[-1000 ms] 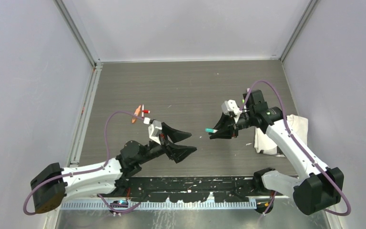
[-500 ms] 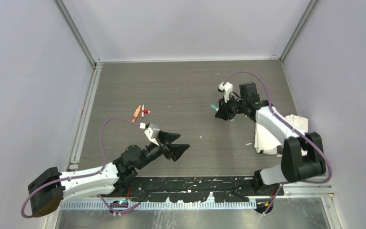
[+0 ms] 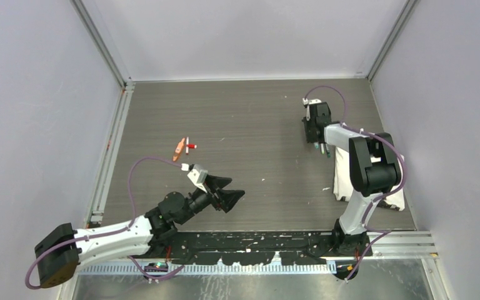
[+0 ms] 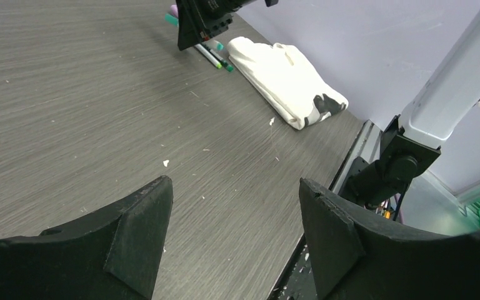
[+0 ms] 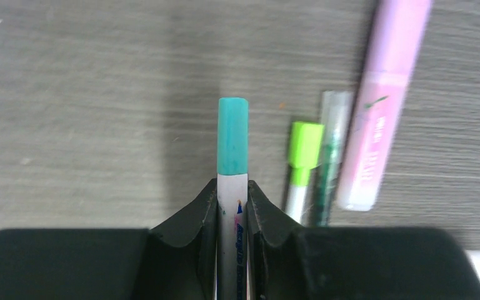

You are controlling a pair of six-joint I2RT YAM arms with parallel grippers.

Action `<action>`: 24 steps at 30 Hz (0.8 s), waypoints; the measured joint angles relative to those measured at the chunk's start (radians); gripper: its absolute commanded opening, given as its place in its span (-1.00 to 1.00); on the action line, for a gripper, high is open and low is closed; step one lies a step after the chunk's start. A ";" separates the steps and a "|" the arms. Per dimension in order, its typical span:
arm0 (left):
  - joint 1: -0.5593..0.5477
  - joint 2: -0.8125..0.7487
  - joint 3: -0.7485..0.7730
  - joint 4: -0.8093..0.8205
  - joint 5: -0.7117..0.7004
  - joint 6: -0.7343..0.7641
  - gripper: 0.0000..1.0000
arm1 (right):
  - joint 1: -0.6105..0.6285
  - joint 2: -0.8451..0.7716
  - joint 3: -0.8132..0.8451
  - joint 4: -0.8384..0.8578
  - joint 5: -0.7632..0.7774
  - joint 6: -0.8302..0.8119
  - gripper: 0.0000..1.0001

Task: Insert the pens into the pen caps
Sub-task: Place the pen at the center of the board.

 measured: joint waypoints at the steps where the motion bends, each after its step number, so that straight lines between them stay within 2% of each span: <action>1: 0.000 -0.006 0.000 -0.004 0.000 -0.001 0.49 | -0.006 0.012 0.019 0.001 0.021 0.004 -0.22; 4: 0.000 -0.019 0.000 -0.013 -0.001 -0.002 0.49 | -0.034 0.026 0.046 -0.004 0.044 0.016 -0.01; 11: 0.000 -0.020 0.001 -0.037 -0.008 -0.004 0.49 | -0.100 0.001 0.048 -0.044 0.011 0.021 0.07; 17: 0.013 -0.006 0.105 -0.198 0.001 0.010 0.56 | -0.107 -0.195 0.049 -0.140 -0.192 -0.043 0.23; 19: 0.050 0.008 0.175 -0.265 0.031 0.013 0.57 | -0.107 -0.286 0.063 -0.200 -0.278 -0.078 0.47; 22: 0.197 0.037 0.287 -0.352 0.114 0.006 0.64 | -0.110 -0.425 0.095 -0.267 -0.411 -0.090 0.97; 24: 0.299 0.058 0.345 -0.402 0.170 0.000 0.64 | -0.122 -0.517 0.114 -0.284 -0.531 -0.062 0.99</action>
